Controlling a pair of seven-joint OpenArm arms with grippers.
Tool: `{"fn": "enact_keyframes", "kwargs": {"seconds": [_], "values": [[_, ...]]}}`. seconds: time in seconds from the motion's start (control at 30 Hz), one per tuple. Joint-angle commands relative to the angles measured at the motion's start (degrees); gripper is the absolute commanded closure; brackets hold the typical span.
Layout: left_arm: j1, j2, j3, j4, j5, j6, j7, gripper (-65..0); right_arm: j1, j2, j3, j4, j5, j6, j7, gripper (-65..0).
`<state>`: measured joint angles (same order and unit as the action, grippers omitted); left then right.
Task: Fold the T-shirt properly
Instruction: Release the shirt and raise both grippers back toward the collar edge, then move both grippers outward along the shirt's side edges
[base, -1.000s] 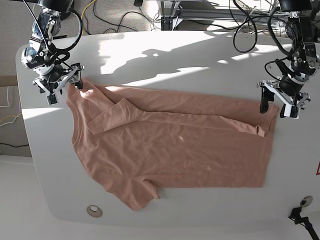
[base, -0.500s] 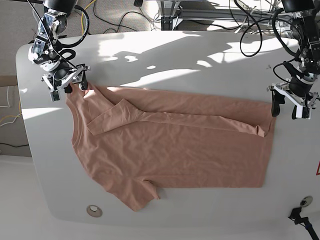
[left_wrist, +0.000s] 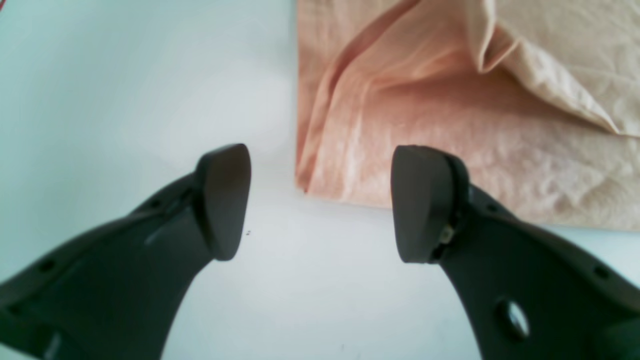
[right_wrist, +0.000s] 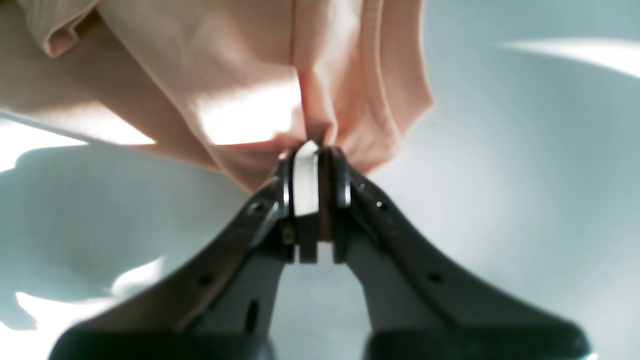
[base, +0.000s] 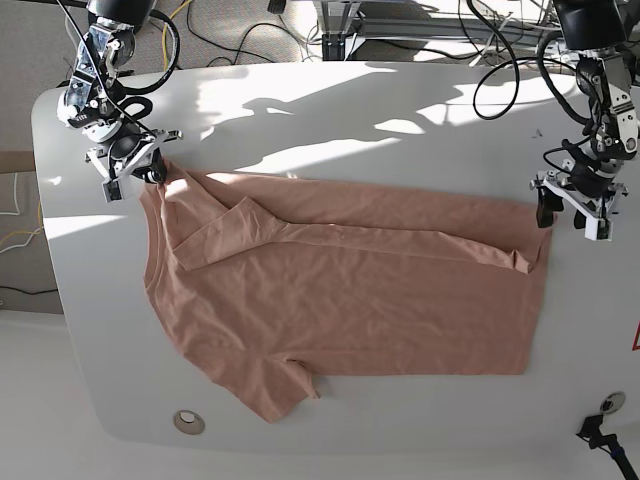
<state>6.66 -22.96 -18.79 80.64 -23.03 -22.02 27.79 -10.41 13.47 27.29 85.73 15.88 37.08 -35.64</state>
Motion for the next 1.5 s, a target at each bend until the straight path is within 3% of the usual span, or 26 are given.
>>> {"fn": "enact_keyframes", "kwargs": {"seconds": [0.0,0.37,0.57,0.77,0.8,0.87,0.9,1.13,1.47], "values": [[-1.5,-1.1,0.5,-1.4,-0.7,-0.1,-1.2,-41.2,0.1,0.7,0.2,0.5,-0.4,-0.1,-0.5,0.0],[-6.8,-1.4,2.0,-9.1,0.7,-0.1,-0.8,-39.7,0.1,0.7,0.2,0.5,-0.4,-0.1,-0.5,0.0],[-8.2,-1.2,4.1,-12.5,3.3,-0.2,-1.1,-22.6,0.1,0.7,0.2,0.5,-0.4,-0.1,-0.5,0.0],[-8.0,-1.2,4.5,-12.2,3.5,-0.2,-1.1,-20.3,0.1,0.7,0.2,0.6,-0.4,0.0,-0.5,0.0],[-7.9,-1.2,4.5,-12.2,3.5,-0.2,-1.1,-15.6,0.1,0.7,0.2,0.6,-0.4,0.3,-0.5,0.0],[-7.8,-1.2,4.5,-12.2,3.5,-0.2,-1.1,-0.4,0.1,0.7,0.3,0.6,-0.4,2.0,-0.5,0.0],[-7.8,-1.2,4.5,-12.1,3.5,-0.2,-1.0,0.0,-0.2,0.7,0.3,0.6,-0.4,2.5,-0.6,0.0],[1.7,-1.2,4.1,-3.0,3.3,-0.2,-0.8,0.0,-4.1,0.8,0.4,2.0,-0.4,2.6,-0.7,0.0],[23.5,-1.0,2.4,12.9,3.1,-0.1,-0.8,0.0,-19.4,0.8,0.6,15.8,-0.4,2.5,-4.1,0.0]]}}
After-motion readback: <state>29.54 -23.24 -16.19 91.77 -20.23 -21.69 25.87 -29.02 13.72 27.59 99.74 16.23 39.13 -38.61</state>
